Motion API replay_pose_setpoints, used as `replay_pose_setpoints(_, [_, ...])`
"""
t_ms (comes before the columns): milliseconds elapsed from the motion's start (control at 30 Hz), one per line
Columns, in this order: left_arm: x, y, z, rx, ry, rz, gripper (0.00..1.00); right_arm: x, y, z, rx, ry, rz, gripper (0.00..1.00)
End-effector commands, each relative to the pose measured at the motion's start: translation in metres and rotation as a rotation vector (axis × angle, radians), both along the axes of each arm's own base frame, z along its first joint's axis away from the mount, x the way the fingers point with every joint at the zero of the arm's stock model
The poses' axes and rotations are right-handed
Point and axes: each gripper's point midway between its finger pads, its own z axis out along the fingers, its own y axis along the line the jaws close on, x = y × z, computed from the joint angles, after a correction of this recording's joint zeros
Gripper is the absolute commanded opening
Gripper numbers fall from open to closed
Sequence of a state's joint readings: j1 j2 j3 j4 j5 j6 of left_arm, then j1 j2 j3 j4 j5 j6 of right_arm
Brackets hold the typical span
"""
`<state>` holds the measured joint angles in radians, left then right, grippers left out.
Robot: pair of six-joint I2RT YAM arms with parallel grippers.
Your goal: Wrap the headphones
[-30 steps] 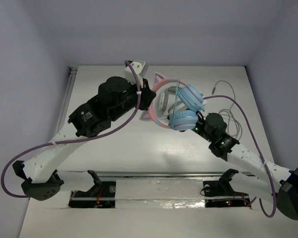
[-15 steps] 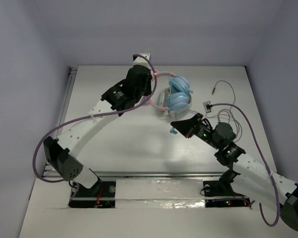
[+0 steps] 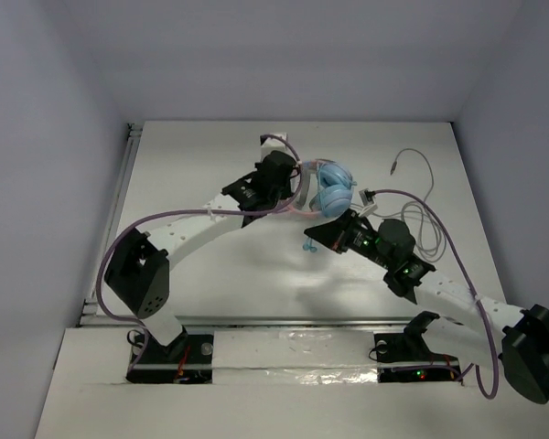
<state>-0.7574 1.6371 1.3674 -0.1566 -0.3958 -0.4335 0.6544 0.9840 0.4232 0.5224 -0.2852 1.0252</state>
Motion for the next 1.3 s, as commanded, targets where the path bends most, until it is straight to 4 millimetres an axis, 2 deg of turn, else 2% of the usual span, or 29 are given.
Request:
replay_pose_setpoints(0, [0.011, -0.003, 0.041, -0.215, -0.152, 0.110, 0.00, -0.015, 0.011, 0.054, 0.169, -0.061, 0.091, 0.06])
replay_pose_setpoints(33, [0.004, -0.007, 0.033, -0.213, -0.138, 0.091, 0.00, -0.012, 0.010, 0.056, 0.174, -0.056, 0.074, 0.06])
replay_pose_setpoints(67, [-0.001, -0.003, 0.018, -0.203, -0.119, 0.094, 0.00, -0.005, 0.008, 0.056, 0.176, -0.046, 0.033, 0.07])
replay_pose_setpoints(167, [-0.022, -0.010, -0.005, -0.204, -0.083, 0.065, 0.00, 0.007, 0.003, 0.049, 0.178, -0.008, -0.040, 0.11])
replay_pose_setpoints(367, [-0.059, -0.019, -0.036, -0.191, -0.018, 0.017, 0.00, 0.033, 0.001, 0.022, 0.155, 0.089, -0.153, 0.15])
replay_pose_setpoints(467, [-0.078, -0.019, -0.050, -0.206, 0.017, 0.011, 0.00, 0.042, -0.001, 0.014, 0.159, 0.120, -0.200, 0.23])
replay_pose_setpoints(600, [-0.088, -0.011, -0.064, -0.204, 0.050, 0.015, 0.00, 0.052, 0.000, -0.004, 0.128, 0.164, -0.236, 0.36])
replay_pose_setpoints(667, [-0.091, -0.009, -0.070, -0.194, 0.061, 0.013, 0.00, 0.054, 0.002, -0.009, 0.112, 0.169, -0.238, 0.38])
replay_pose_setpoints(800, [-0.092, -0.008, -0.065, -0.191, 0.054, 0.001, 0.00, 0.058, 0.009, -0.022, 0.061, 0.193, -0.220, 0.39])
replay_pose_setpoints(900, [-0.091, -0.009, -0.060, -0.164, 0.052, -0.018, 0.00, 0.063, 0.012, -0.012, 0.031, 0.155, -0.221, 0.42])
replay_pose_setpoints(933, [-0.092, -0.010, -0.060, -0.158, 0.057, -0.026, 0.00, 0.064, 0.010, -0.018, -0.019, 0.174, -0.229, 0.43])
replay_pose_setpoints(967, [-0.092, -0.010, -0.060, -0.147, 0.061, -0.032, 0.00, 0.069, 0.011, 0.002, -0.025, 0.120, -0.235, 0.44])
replay_pose_setpoints(1033, [-0.092, -0.008, -0.059, -0.139, 0.056, -0.031, 0.00, 0.072, 0.007, 0.012, -0.046, 0.097, -0.258, 0.47])
replay_pose_setpoints(1100, [-0.091, -0.006, -0.052, -0.128, 0.044, -0.031, 0.00, 0.073, 0.002, 0.035, -0.043, 0.040, -0.275, 0.47])
replay_pose_setpoints(1167, [-0.087, -0.002, -0.041, -0.132, 0.026, -0.023, 0.00, 0.074, -0.007, 0.041, -0.085, 0.011, -0.310, 0.46])
replay_pose_setpoints(1200, [-0.084, 0.002, -0.031, -0.138, 0.008, -0.022, 0.00, 0.074, -0.016, 0.058, -0.076, -0.025, -0.345, 0.43])
replay_pose_setpoints(1267, [-0.082, 0.005, -0.019, -0.144, -0.009, -0.020, 0.00, 0.070, -0.030, 0.061, -0.125, -0.053, -0.384, 0.29])
